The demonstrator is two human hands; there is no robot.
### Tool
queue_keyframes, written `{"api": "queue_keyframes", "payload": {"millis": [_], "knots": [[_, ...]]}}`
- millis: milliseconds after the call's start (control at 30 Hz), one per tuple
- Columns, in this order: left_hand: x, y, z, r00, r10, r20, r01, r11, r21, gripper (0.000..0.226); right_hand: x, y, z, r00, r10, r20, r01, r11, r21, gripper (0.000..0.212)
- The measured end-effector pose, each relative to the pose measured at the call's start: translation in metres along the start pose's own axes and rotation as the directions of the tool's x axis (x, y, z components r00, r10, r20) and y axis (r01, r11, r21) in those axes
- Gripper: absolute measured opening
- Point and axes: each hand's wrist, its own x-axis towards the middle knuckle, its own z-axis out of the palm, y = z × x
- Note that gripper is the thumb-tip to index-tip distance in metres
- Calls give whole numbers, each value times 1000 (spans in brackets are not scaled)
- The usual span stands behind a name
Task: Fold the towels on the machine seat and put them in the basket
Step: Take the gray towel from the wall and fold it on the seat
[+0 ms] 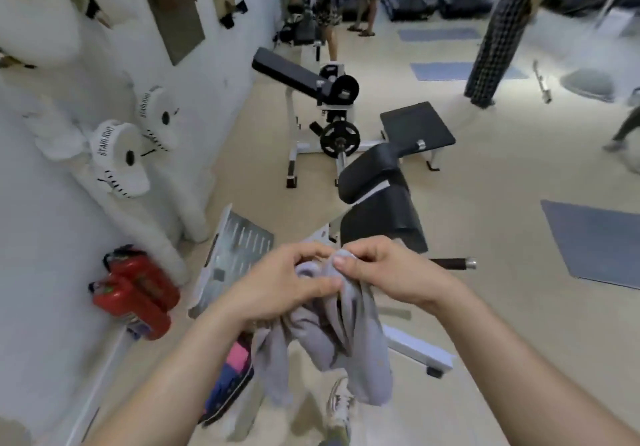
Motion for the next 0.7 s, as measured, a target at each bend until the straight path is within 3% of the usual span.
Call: {"api": "queue_keyframes", "payload": {"millis": [33, 100, 167, 233, 333, 467, 567, 700], "knots": [[22, 3, 10, 1000, -16, -12, 16, 999, -37, 6, -4, 8, -18, 999, 22, -44, -21, 1000, 20, 33], [65, 8, 24, 999, -5, -54, 1, 998, -69, 20, -8, 24, -54, 991, 76, -108, -68, 995, 74, 26], [109, 16, 35, 992, 27, -120, -42, 992, -123, 23, -6, 41, -93, 989, 126, -81, -117, 987, 113, 17], [154, 19, 42, 978, 40, -206, -72, 986, -148, 23, 2, 62, -132, 979, 200, -36, -199, 980, 20, 11], [218, 16, 47, 957, 17, -291, -59, 989, -135, 25, 24, 94, -192, 947, 314, -72, -322, 927, -192, 22], [281, 4, 49, 931, -105, -350, 68, 991, -117, 27, 45, 104, -278, 895, 420, -149, -445, 844, -298, 28], [315, 9, 47, 933, -189, -306, 173, 982, -77, 25, 61, 102, -340, 884, 443, -149, -464, 871, -161, 24], [347, 21, 40, 964, -260, -51, 264, 961, 81, 27, 92, 101, -407, 895, 436, -94, -446, 874, -194, 12]]}}
